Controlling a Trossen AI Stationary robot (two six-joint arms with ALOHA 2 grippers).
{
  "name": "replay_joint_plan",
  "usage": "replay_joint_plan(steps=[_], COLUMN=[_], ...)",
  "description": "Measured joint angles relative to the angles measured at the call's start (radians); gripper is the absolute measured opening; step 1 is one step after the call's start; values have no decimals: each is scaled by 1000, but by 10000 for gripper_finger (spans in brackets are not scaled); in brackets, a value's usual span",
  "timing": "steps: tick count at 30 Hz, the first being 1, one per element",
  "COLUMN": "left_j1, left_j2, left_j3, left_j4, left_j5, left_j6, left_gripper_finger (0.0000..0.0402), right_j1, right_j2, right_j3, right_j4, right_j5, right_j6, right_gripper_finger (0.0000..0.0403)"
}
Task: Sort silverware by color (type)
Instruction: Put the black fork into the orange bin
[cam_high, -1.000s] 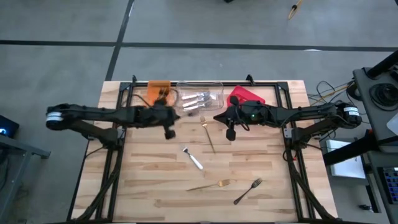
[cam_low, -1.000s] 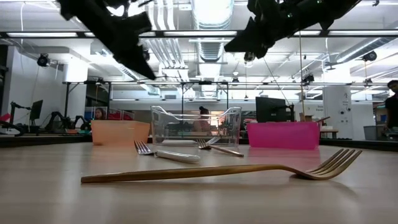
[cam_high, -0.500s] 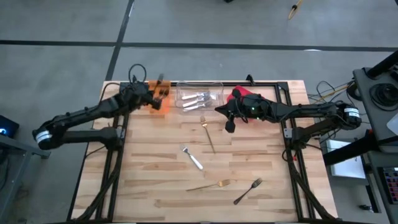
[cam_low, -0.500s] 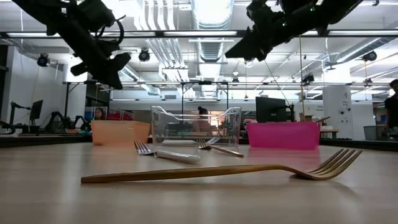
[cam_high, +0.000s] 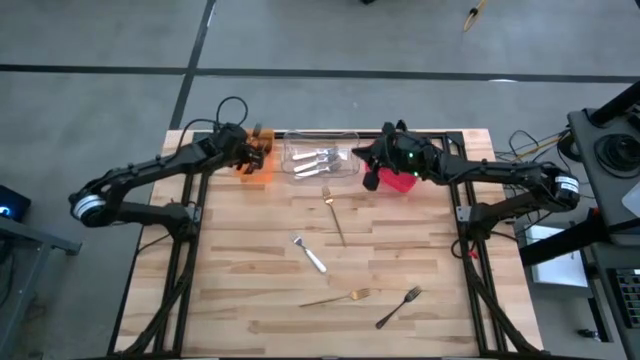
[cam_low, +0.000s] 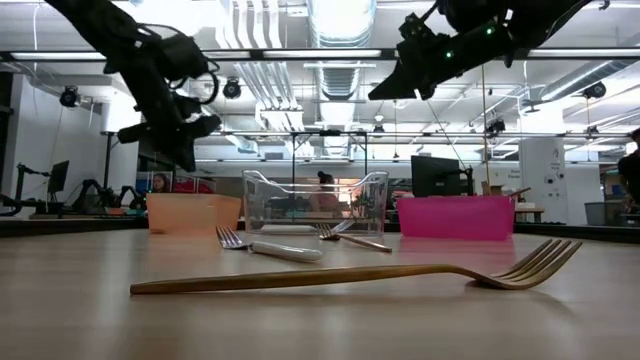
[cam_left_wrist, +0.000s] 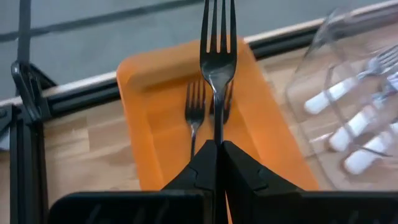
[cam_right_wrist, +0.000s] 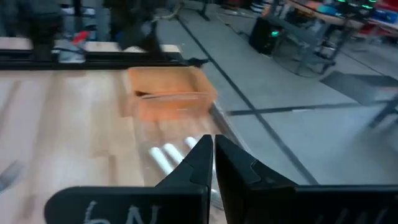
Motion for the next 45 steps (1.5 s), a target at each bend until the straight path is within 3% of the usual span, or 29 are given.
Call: replay_joint_plan(steps=[7,19,45], left_j1=[0,0,3], left_j2=[91,146,201], left_j3=[38,48,52], left_j4=[-50,-88,-52], left_j5=[14,26,-5], left_j6=[-82,-219,-113], left_gripper_finger=[0,0,0], right_j1=[-60,-67,-73], right_j2=[-1,-1,-1], right_j3=[1,1,29], right_j4=[-10,-29,-6], right_j5=[0,-1,-1], right_j6=[-2,-56,-82], right_gripper_finger=[9,9,9])
